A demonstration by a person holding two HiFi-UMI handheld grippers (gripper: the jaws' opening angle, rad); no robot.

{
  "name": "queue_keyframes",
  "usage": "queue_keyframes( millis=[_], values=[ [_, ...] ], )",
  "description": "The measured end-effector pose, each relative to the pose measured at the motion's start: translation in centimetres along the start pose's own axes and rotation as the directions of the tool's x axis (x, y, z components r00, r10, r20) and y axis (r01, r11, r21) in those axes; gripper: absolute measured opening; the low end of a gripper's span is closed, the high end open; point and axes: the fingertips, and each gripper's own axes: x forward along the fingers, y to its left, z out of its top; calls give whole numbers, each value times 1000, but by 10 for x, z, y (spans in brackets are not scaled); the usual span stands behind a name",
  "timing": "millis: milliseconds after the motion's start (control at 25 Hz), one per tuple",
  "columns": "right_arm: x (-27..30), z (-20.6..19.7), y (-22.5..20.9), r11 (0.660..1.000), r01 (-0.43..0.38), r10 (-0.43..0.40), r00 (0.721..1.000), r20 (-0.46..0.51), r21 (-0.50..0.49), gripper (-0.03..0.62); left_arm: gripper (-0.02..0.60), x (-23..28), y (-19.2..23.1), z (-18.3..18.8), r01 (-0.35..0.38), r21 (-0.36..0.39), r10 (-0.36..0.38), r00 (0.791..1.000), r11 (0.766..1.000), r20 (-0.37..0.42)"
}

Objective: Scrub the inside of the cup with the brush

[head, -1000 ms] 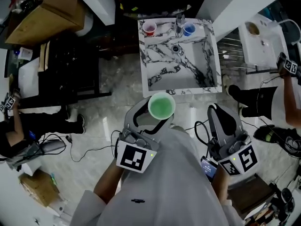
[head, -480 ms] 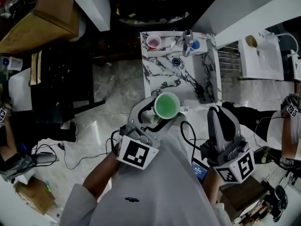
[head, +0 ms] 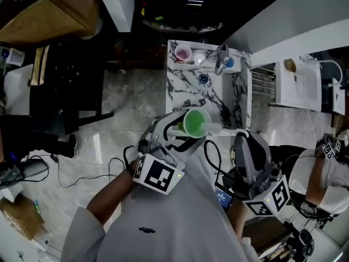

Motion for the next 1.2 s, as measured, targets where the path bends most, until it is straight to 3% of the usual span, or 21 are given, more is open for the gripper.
queue_keyframes(
  millis=[160,480,800,1200],
  values=[
    [5,-17,-8,999,40,-41,994,-100,-10,21,296,-2,-7,3,-16,6,16,1000,1000,6],
    [5,-21,-20,998,67,-67,994,-90,-5,21,296,-1,-31,4,56,28,-56,998,998,-1],
    [12,-16,-3,999,-17,19,999,-47,41,21,296,10,-42,7,123,29,-123,992,992,-6],
    [5,-25,11,997,-72,75,992,-98,29,21,296,12,-26,10,87,20,-87,996,996,4]
  ],
)
